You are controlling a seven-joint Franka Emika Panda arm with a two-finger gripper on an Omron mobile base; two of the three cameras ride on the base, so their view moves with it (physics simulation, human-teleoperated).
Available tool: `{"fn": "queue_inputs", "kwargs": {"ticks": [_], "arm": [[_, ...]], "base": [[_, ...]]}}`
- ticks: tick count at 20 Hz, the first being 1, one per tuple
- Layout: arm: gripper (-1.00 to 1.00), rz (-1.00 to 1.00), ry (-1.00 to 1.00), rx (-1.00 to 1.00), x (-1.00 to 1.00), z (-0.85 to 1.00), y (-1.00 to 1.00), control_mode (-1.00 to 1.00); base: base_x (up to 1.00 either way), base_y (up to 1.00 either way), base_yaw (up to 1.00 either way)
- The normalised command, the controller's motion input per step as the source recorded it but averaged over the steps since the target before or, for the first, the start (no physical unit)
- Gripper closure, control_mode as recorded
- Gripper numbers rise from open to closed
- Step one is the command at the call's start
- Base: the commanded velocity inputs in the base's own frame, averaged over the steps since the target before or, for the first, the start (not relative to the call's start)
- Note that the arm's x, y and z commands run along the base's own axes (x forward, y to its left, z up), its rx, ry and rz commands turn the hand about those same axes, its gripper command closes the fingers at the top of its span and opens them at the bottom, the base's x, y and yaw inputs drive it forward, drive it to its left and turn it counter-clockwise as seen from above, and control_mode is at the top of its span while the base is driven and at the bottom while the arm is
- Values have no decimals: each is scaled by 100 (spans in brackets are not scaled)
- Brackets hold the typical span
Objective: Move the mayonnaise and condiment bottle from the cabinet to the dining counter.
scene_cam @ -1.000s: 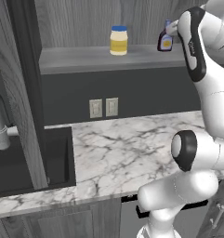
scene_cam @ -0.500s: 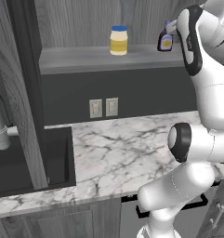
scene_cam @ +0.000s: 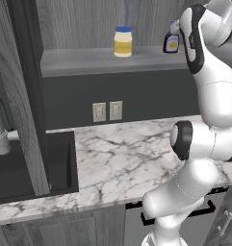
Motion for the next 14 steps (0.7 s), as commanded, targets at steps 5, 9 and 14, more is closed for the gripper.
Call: {"fn": "queue_inputs", "kwargs": {"ticks": [5, 9, 14], "arm": [[-100, 0, 0, 0, 26, 0, -2, -100], [-100, 0, 0, 0, 26, 1, -2, -100], [-100, 0, 0, 0, 29, 0, -8, -100]], "base": [[0, 0, 0], [0, 0, 0], [0, 0, 0]]}}
